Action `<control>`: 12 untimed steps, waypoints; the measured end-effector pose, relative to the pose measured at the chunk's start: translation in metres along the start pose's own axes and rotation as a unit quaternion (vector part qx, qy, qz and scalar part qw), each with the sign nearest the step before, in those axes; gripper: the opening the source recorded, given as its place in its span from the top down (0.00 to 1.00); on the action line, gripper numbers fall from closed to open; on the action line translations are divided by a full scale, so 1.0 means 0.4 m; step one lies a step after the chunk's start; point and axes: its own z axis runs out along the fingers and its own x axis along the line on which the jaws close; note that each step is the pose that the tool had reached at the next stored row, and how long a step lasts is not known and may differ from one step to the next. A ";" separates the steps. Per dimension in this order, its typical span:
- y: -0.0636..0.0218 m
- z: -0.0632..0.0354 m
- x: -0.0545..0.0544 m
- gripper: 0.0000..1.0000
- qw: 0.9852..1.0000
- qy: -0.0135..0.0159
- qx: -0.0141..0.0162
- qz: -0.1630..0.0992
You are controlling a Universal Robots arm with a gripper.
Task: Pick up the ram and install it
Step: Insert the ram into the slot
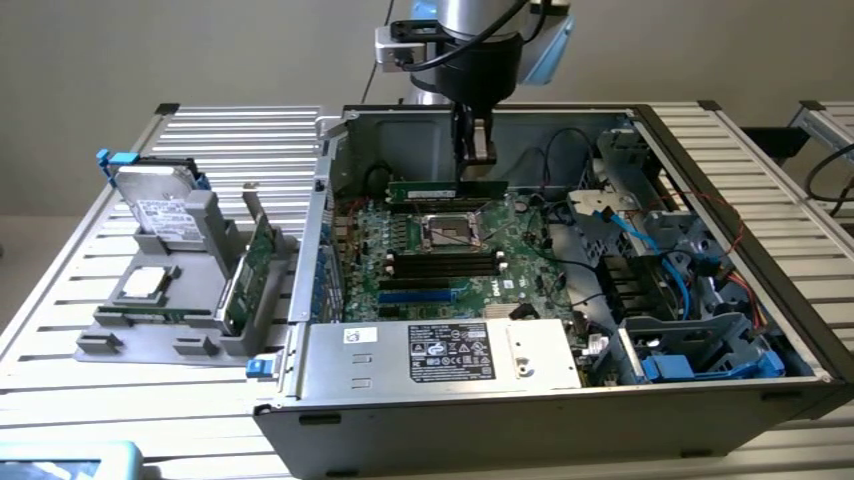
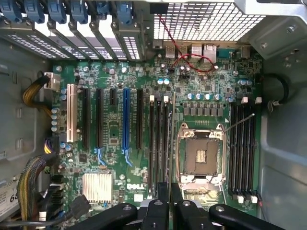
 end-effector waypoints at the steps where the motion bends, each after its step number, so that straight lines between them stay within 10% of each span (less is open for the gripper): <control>1: 0.000 0.004 0.000 0.86 1.000 0.000 0.000 0.000; 12: -0.001 0.051 0.000 0.86 1.000 0.004 0.000 -0.005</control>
